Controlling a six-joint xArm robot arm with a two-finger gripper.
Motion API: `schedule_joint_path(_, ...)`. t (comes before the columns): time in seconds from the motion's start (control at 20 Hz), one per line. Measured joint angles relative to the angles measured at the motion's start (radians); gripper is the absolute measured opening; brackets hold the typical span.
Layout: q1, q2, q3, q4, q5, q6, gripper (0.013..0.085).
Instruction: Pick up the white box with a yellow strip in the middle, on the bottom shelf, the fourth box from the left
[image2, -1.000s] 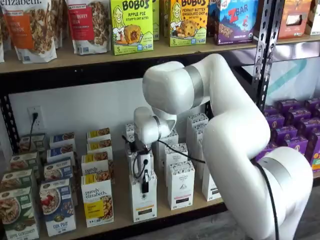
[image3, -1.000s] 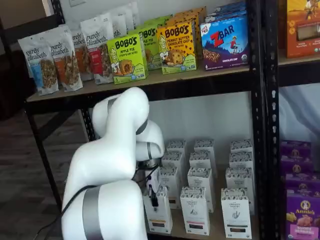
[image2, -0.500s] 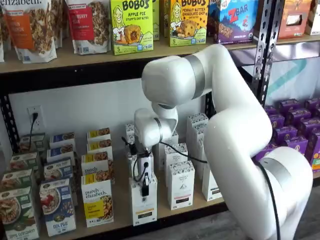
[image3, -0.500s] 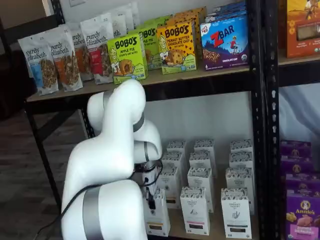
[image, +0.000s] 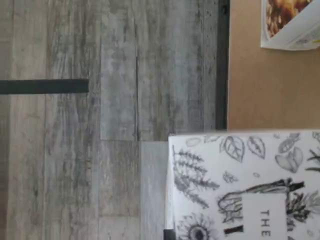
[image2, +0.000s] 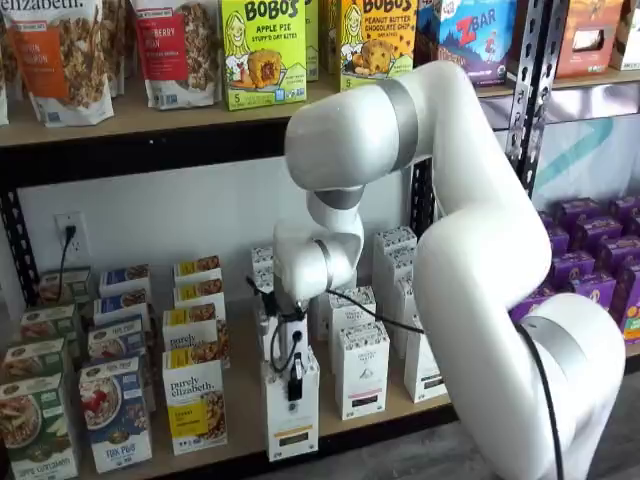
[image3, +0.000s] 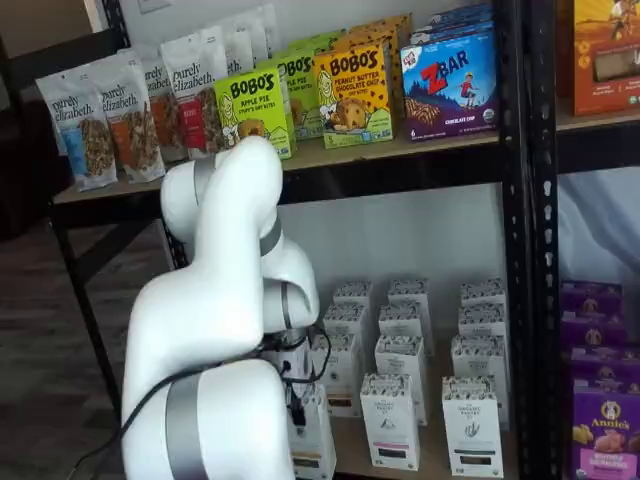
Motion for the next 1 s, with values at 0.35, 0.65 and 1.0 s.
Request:
schedule_joint_path(0.35, 0.006, -0.092, 0.149, -0.002, -0.060, 0.006, 0.0490)
schedule_joint_path(0.65, 0.013, -0.171, 0.267, -0.053, -0.101, 0.059, 0.0490)
schedule_joint_path(1.0, 0.012, -0.264, 0.386, -0.080, -0.138, 0.083, 0.0490)
